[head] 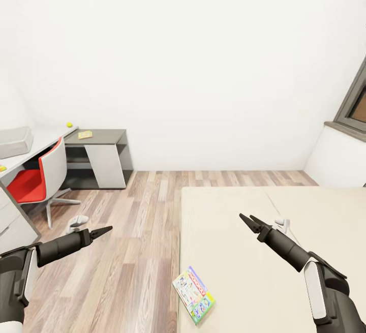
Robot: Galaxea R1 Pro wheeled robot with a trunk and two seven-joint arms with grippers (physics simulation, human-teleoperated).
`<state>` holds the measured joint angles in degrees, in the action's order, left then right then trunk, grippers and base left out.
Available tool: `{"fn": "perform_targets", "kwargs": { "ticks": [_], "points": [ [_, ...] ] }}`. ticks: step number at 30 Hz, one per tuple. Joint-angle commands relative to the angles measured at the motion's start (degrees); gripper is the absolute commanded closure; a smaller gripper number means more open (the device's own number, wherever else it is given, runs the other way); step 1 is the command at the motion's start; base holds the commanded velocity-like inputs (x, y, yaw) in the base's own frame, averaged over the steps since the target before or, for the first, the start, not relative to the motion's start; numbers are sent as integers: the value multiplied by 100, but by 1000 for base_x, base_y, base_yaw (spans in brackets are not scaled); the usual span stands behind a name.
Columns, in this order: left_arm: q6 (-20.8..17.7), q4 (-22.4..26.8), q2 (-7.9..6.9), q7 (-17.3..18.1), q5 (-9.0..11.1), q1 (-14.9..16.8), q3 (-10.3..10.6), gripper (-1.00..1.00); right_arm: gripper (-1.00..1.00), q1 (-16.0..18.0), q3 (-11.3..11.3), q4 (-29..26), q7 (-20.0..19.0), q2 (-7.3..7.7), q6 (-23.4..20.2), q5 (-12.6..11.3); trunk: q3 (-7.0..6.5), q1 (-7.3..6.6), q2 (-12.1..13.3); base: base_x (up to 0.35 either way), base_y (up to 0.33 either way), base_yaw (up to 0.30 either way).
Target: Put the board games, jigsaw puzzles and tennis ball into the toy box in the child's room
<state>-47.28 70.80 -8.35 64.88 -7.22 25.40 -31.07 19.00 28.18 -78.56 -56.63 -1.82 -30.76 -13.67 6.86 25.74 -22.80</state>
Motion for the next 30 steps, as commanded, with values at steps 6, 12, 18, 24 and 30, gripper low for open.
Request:
{"fn": "perform_targets", "kwargs": {
  "ticks": [6, 12, 18, 24, 30],
  "points": [
    [-39, 4, 1, 59, -46, 8, -13, -100, -100, 7, 12, -1, -15, -3, -44, -21, -44, 4, -12, 0, 0, 0],
    [-42, 4, 0, 59, -43, 8, -13, -100, -100, 7, 12, -1, -15, -4, -44, -21, -99, 4, -12, 0, 0, 0],
    [-44, 4, 0, 59, -42, 8, -13, -100, -100, 7, 12, -1, -15, -4, -44, -21, -155, 4, -12, 0, 0, 0],
    [-45, 4, 0, 59, -50, 8, -13, -100, -100, 7, 12, -1, -15, -3, -44, -21, -211, 4, -12, 0, 0, 0],
    [-45, 4, -3, 59, -51, 8, -13, -100, -100, 7, 11, -1, -15, -6, -44, -21, -267, 4, -12, 0, 0, 0]
  ]
}}
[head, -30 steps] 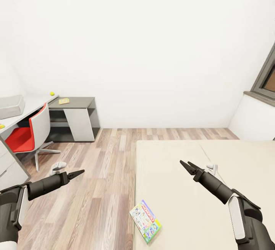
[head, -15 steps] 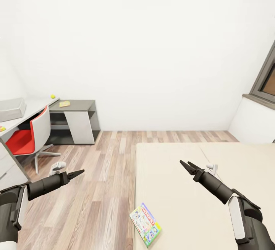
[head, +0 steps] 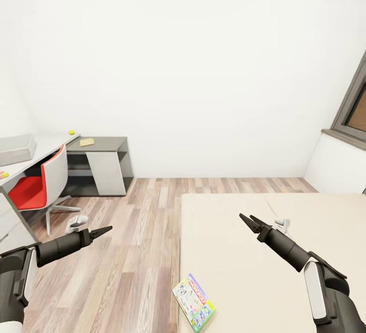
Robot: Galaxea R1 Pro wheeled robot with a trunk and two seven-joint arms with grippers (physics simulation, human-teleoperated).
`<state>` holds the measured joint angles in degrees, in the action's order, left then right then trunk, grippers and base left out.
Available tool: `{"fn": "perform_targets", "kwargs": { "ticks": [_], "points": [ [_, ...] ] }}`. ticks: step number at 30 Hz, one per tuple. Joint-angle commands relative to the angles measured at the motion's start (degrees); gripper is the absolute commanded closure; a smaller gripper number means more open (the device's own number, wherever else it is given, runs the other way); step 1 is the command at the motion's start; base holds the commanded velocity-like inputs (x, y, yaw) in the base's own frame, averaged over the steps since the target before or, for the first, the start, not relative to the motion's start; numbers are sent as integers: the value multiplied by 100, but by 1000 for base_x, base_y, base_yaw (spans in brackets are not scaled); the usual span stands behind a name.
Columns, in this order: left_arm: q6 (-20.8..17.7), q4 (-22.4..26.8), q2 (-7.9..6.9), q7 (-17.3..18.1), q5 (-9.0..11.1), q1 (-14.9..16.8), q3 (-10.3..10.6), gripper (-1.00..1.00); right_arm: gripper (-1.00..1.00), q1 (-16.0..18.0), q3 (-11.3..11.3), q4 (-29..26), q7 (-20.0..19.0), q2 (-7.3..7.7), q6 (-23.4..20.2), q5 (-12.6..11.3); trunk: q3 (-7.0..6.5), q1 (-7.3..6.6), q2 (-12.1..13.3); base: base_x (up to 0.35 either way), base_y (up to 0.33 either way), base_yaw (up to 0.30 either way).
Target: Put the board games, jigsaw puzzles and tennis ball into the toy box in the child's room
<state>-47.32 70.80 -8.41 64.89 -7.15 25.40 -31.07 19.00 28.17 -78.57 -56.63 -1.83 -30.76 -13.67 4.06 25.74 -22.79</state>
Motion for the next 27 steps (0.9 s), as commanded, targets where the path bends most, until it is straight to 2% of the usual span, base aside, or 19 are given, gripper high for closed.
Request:
{"fn": "perform_targets", "kwargs": {
  "ticks": [1, 27],
  "points": [
    [-40, 4, 3, 58, -58, 9, -13, -100, -100, 7, 12, -1, -15, -4, -44, -22, 4, 4, -13, 0, 0, 0],
    [-40, 4, -2, 53, -67, 9, -13, -100, -100, 7, 9, 6, -15, -2, -44, -13, -238, 4, -13, 0, 0, 0]
  ]
}}
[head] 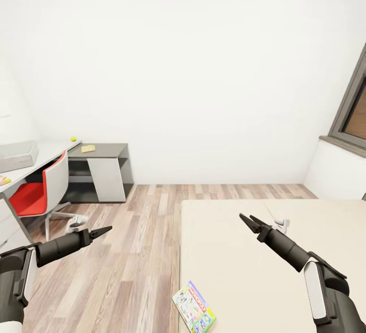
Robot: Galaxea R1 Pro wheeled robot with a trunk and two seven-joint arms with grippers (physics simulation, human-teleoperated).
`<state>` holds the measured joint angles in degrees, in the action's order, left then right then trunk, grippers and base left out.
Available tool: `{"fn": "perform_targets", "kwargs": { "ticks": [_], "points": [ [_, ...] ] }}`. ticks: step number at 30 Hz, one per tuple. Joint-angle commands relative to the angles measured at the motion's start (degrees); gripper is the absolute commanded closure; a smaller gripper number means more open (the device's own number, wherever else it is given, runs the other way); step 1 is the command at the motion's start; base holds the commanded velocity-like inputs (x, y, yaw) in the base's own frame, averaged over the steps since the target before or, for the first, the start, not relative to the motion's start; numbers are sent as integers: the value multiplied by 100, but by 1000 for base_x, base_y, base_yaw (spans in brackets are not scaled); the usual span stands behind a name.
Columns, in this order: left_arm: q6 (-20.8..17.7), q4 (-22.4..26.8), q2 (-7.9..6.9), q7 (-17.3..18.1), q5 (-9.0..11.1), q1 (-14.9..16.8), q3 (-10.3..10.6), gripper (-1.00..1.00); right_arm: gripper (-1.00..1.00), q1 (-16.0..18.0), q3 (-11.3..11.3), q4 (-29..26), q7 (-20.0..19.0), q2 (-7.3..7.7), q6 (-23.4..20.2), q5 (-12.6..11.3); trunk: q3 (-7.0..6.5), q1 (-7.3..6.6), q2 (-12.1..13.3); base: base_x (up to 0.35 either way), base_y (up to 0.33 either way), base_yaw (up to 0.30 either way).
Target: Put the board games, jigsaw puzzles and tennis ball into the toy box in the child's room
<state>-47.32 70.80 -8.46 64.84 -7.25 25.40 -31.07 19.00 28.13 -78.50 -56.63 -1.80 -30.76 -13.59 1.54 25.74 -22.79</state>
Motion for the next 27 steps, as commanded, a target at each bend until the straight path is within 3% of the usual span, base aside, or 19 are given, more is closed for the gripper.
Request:
{"fn": "perform_targets", "kwargs": {
  "ticks": [1, 27],
  "points": [
    [-40, 4, 2, 60, -58, 9, -13, -100, -100, 7, 14, 0, -15, -5, -44, -22, 4, 4, -13, 0, 0, 0],
    [-40, 4, 7, 62, -58, 9, -13, -100, -100, 7, 14, -2, -15, -4, -44, -29, -230, 4, -13, 0, 0, 17]
  ]
}}
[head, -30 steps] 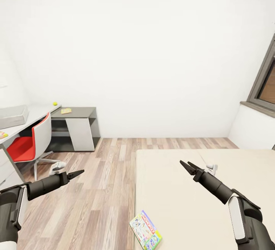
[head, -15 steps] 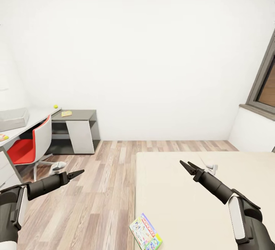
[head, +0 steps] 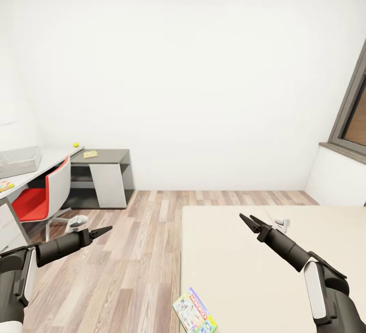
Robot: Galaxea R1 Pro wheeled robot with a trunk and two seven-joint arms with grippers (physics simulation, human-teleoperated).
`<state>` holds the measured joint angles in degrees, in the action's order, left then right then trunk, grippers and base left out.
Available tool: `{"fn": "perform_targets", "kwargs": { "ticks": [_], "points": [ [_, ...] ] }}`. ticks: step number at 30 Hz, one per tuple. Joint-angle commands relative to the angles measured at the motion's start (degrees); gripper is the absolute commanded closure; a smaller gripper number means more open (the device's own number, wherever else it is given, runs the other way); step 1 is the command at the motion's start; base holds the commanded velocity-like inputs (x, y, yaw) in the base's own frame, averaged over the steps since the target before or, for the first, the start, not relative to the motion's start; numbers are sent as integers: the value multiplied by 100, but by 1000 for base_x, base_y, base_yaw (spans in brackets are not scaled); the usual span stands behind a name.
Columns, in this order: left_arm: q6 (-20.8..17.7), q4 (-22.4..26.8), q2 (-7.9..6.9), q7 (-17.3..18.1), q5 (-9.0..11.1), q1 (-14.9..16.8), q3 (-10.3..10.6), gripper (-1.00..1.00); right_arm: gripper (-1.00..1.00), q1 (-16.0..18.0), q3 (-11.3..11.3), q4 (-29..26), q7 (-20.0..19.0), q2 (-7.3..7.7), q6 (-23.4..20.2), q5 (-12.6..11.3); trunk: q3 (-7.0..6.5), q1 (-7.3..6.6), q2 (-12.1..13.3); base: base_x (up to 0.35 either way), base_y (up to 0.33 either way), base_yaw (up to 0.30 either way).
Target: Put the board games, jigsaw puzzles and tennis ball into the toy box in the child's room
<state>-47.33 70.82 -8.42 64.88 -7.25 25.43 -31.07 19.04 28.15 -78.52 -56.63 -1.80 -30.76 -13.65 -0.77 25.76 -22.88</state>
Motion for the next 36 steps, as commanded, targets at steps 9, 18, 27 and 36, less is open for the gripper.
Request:
{"fn": "perform_targets", "kwargs": {
  "ticks": [9, 18, 27, 36],
  "points": [
    [-40, 2, 5, 57, -57, 6, -13, -100, -100, 3, 23, -4, -20, 2, -44, -31, -27, 3, -4, 0, 0, 40],
    [-40, 2, 2, 59, -57, 6, -13, -100, -100, 3, 24, -4, -18, -3, -44, -29, -29, 3, -4, 0, 0, 4],
    [-40, 2, 9, 59, -57, 6, -13, -100, -100, 3, 14, -3, -15, -5, -44, -23, -29, 3, -4, 0, 0, 0],
    [-40, 2, 12, 59, -57, 6, -13, -100, -100, 3, 20, 2, -14, -7, -44, -23, -29, 3, -4, 0, 0, 0]
  ]
}}
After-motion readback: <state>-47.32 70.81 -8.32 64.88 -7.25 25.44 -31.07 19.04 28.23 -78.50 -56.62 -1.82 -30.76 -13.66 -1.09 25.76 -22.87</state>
